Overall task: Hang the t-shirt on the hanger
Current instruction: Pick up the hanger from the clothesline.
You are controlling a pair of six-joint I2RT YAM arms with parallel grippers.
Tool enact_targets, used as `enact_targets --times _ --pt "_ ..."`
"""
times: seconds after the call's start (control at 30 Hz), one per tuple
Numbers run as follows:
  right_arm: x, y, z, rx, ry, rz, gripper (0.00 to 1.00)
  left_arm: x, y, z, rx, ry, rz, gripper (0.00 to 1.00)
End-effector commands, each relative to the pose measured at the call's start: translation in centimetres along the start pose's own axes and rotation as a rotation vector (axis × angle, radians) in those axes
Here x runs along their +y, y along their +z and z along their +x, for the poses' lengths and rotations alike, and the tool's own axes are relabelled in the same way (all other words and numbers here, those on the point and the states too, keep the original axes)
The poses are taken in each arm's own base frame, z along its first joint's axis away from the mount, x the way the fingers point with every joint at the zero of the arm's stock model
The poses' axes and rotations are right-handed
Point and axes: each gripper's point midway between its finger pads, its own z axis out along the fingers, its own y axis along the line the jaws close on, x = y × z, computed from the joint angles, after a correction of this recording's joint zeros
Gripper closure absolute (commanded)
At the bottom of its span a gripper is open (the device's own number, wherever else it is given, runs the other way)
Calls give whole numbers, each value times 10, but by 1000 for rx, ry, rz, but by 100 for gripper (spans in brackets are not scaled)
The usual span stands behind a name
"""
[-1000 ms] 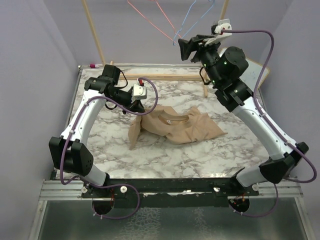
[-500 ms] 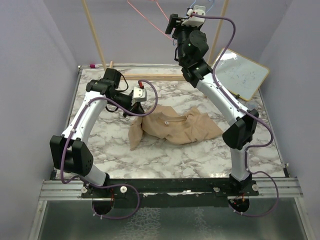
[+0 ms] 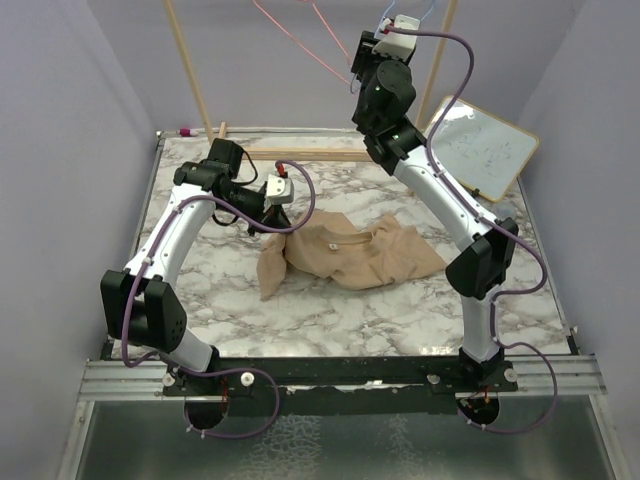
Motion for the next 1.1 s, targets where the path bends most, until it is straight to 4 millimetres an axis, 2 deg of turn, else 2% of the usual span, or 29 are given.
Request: enact_targets --times 0.0,0.3,0.6,0.63,0.77,0.87,0.93,1.07 --pt "-30 -5 -9 56 -6 90 52 -3 -3 -15 -58 36 3 100" --pt "-56 -20 -17 87 -39 139 59 -9 -2 -14 -66 34 15 100" --pt "-64 -31 -24 111 -65 127 63 -11 0 -15 -75 37 23 100" --pt "-64 -31 -24 117 -69 124 62 -11 1 -15 -76 39 25 100" --pt "-65 -32 -15 168 -80 116 44 -14 2 -16 -80 39 31 100" --pt "-67 -34 -6 207 -85 110 42 -15 2 -15 -80 42 33 100" --pt "-71 -36 0 226 -85 114 45 -16 2 -16 -82 43 35 100" --pt "-77 -40 2 241 -77 119 58 -18 2 -15 -84 43 36 100"
